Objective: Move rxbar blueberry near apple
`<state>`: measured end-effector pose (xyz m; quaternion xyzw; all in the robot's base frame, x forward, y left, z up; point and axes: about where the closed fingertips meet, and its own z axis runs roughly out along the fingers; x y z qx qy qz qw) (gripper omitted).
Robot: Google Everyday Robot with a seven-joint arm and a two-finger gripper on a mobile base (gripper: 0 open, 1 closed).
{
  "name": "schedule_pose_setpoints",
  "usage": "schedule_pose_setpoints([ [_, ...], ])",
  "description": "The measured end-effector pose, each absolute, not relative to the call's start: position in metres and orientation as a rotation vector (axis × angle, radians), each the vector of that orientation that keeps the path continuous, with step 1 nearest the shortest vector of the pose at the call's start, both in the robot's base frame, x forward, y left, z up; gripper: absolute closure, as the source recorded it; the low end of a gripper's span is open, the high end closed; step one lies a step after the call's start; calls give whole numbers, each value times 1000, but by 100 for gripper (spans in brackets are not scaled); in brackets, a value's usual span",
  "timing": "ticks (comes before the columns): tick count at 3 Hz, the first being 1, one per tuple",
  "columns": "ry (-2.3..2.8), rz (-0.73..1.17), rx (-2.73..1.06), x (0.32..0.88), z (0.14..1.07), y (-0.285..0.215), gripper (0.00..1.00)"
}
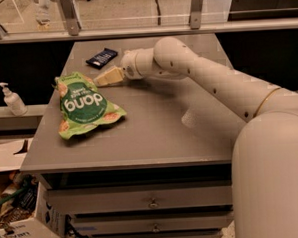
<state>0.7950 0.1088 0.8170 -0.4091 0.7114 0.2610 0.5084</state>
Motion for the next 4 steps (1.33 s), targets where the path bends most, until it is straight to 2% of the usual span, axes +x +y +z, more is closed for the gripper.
schedule_pose_setpoints([
  [4,1655,660,-944,824,816,134,0],
])
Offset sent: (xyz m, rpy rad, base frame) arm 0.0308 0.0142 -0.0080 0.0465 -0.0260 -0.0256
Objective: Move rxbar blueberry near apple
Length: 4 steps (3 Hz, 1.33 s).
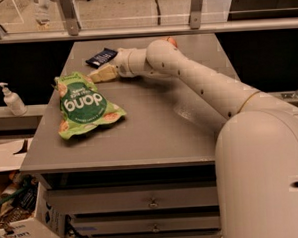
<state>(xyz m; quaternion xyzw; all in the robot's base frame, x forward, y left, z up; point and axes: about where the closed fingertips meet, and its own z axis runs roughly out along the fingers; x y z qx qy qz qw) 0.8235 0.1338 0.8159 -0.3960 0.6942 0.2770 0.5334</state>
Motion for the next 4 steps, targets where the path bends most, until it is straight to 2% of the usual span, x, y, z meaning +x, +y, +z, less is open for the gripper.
schedule_pose_setpoints([
  [1,1639,668,-949,832,821,143,18],
  [4,1634,655,-946,828,823,133,87],
])
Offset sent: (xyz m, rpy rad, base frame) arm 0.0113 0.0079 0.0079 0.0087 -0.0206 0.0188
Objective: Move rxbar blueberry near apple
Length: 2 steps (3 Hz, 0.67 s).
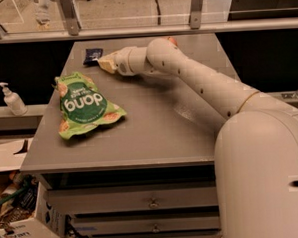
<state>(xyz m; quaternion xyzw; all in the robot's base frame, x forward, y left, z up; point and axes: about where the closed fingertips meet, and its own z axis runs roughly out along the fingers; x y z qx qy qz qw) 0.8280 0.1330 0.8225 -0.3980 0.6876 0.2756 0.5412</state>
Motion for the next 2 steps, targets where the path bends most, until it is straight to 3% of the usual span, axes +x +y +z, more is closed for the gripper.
schedule_pose_setpoints([
  [1,1625,646,-946,824,827,128,100],
  [2,1595,636,-958,813,841,125,100],
])
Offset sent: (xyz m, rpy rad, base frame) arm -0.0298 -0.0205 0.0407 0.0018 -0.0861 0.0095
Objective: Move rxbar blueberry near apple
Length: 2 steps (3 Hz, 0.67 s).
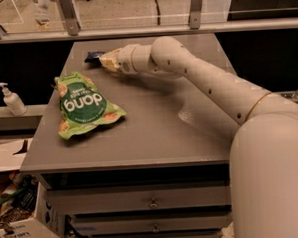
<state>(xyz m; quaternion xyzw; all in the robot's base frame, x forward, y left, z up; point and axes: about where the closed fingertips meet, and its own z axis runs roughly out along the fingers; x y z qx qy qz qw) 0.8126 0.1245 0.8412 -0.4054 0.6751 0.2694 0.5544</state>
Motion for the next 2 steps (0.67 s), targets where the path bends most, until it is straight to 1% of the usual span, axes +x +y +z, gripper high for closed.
schedule_pose_setpoints([
  [2,1536,611,-992,777,869,109,100],
])
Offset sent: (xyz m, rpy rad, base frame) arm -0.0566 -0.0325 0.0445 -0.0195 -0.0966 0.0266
